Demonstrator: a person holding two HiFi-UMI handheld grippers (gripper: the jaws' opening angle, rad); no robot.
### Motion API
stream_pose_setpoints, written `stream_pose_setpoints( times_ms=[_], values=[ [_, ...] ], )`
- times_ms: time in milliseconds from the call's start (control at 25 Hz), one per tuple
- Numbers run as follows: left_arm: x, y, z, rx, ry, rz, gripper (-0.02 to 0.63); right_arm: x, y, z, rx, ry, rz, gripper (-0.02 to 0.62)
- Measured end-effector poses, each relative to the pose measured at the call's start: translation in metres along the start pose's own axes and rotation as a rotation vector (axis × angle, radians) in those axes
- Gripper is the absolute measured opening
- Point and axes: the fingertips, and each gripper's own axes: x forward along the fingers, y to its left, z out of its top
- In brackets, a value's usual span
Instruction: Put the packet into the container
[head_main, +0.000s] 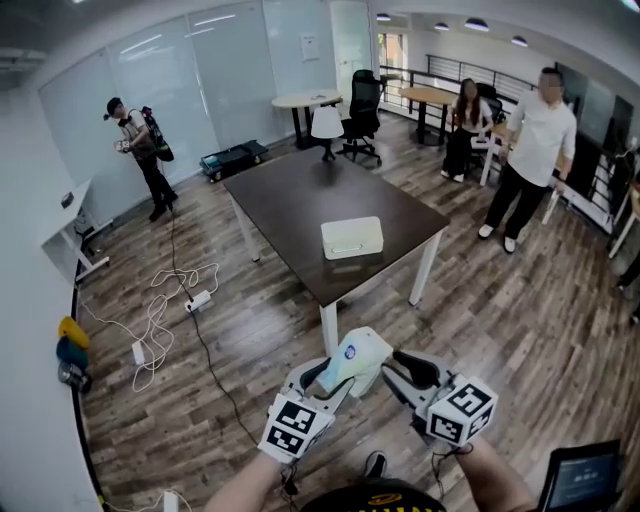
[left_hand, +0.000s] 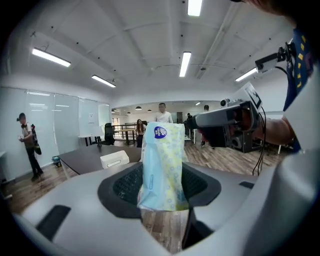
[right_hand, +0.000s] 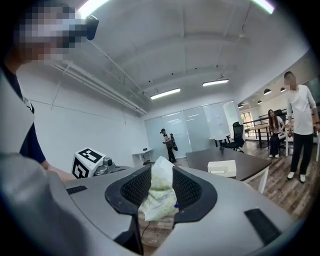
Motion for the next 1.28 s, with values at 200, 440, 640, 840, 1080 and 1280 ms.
stream_pose_setpoints(
  times_ms=[200,440,640,840,1080,1280],
  values=[
    [0.03,-0.001,0.015,0.132,0.04,0.042,0.219,0.018,-0.028,0.013,-0.048,0.034,0.039,0.156],
    [0.05,0.005,0.01,0.218,0.081,0.074,0.219,0.02,-0.058,0.01,-0.009,0.046,0.056,0.17],
    [0.063,0.013,0.004,0.398,0.164,0.088,0.219,0.039,-0.07,-0.006,0.035,0.087,0.096,0.169],
    [0.082,0.025,-0.002,0.506,0.216,0.052,0.219,0.067,-0.085,-0.021,0.086,0.147,0.11,0.167],
    [0.107,0.061,-0.006,0.51,0.222,-0.001,0.219,0.104,-0.12,-0.024,0.116,0.187,0.047,0.097],
    [0.131,0.104,-0.004,0.572,0.244,-0.032,0.219,0.144,-0.144,-0.022,0.105,0.231,-0.007,0.073]
  ],
)
